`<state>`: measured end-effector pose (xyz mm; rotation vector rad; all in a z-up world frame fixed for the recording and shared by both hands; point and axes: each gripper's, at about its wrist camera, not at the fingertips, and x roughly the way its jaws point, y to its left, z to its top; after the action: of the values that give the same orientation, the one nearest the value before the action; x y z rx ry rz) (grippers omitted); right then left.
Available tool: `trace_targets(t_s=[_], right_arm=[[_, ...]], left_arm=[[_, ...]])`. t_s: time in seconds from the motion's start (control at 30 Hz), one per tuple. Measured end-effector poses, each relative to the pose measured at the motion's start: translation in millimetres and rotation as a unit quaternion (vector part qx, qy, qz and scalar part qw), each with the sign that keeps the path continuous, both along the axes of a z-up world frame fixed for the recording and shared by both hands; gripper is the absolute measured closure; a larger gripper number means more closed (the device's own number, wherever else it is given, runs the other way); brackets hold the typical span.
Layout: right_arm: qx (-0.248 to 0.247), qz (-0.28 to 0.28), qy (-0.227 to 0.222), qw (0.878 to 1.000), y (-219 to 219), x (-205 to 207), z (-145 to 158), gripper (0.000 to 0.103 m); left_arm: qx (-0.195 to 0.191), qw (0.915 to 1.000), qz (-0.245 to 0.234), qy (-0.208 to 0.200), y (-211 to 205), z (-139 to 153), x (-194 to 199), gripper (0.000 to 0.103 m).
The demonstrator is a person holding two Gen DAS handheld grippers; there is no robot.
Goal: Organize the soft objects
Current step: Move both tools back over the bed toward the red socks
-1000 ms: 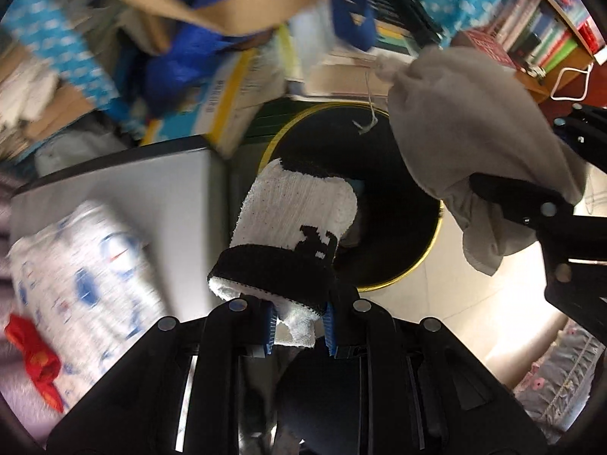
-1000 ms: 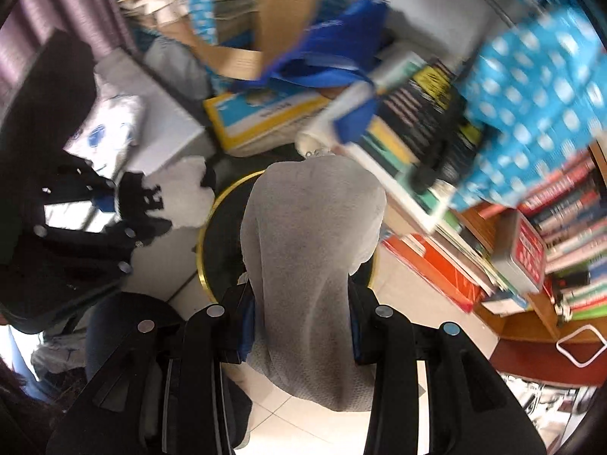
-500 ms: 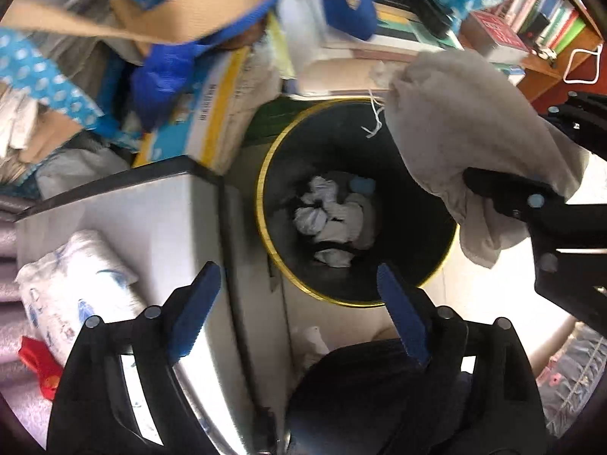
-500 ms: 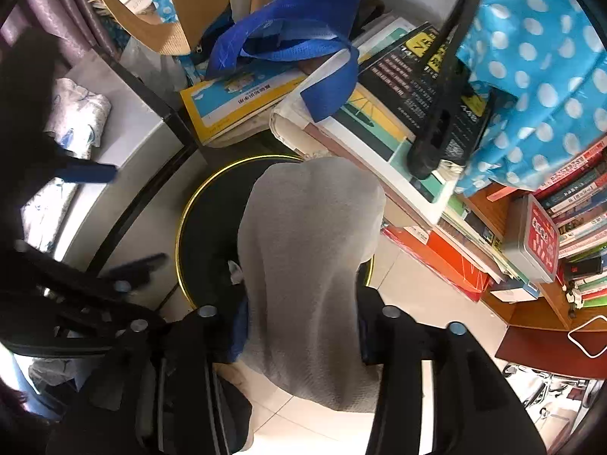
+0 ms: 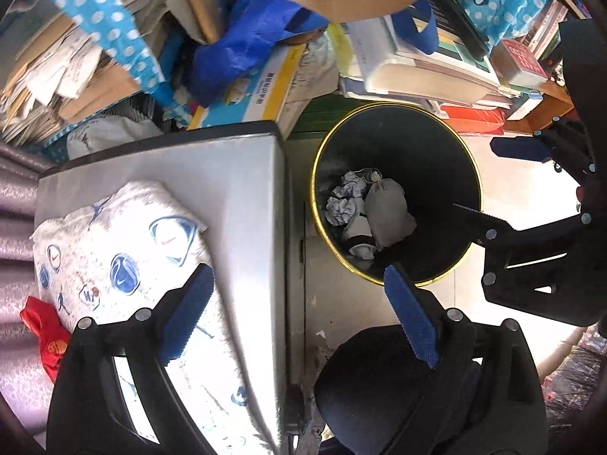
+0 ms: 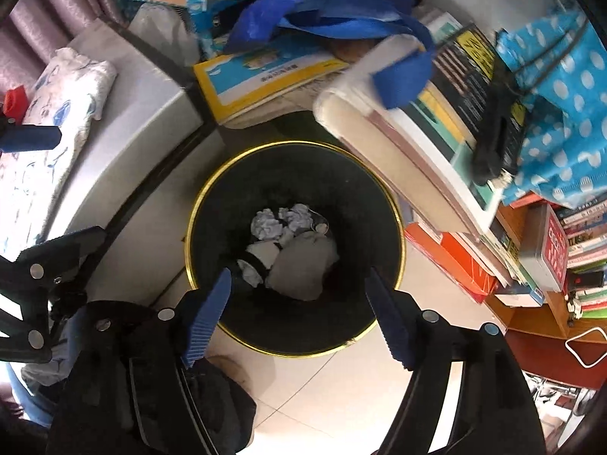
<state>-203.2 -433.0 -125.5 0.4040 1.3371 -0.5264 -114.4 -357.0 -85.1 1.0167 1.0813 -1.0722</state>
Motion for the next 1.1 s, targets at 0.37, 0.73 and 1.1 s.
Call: trace_targets(t_s=[0.37,0.73,1.1], right_arm=[[-0.011,0.062,-0.031,0.998,33.9,49.3,21.5,0.027],[-0.019,0.152,-0.058,0.986,86.6,123.5,44.2,0.027],[-0.006,0.215,-0.072,0.974,141.1,189.0,51.9,0.024]], left_arm=[[-0.006,0.9977,0.068,-0.007,42.9,7.7,40.0,0.014],[-0.013,0.9854,0.169,-0.016,108.3,20.2,98.9,0.014],[-0.012,0.9688,0.246,-0.024,175.8,29.1,146.0,0.013]])
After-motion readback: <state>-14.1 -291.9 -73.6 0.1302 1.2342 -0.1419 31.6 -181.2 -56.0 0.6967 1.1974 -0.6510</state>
